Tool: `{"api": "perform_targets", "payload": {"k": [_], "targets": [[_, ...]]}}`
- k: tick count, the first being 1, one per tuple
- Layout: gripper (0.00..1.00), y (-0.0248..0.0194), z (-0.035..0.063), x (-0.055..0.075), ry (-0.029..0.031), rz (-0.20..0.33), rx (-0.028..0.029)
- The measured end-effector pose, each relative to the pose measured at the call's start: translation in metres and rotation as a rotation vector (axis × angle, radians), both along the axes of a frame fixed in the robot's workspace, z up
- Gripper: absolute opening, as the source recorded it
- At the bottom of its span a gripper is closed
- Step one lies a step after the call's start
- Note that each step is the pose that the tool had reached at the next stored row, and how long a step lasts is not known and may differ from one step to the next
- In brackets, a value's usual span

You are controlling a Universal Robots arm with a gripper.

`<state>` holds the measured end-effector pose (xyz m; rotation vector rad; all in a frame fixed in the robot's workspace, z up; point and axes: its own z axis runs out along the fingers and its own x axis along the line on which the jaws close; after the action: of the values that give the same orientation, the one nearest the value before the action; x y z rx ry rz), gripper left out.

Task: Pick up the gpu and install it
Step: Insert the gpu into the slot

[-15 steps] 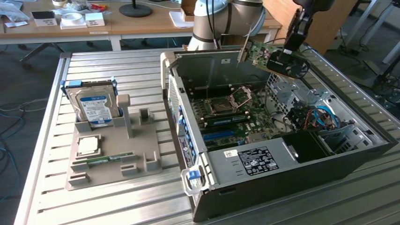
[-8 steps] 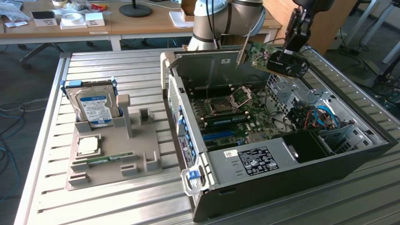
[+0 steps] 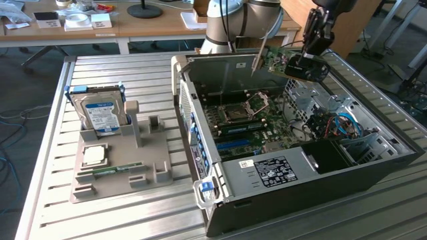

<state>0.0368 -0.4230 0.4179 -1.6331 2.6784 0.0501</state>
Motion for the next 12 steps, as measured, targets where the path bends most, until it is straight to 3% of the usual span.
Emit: {"api": "perform_targets", "payload": {"k": [12], "targets": [[0.27, 0.0000, -0.0003, 0.0000, 0.0000, 0.130, 0.0000]]}}
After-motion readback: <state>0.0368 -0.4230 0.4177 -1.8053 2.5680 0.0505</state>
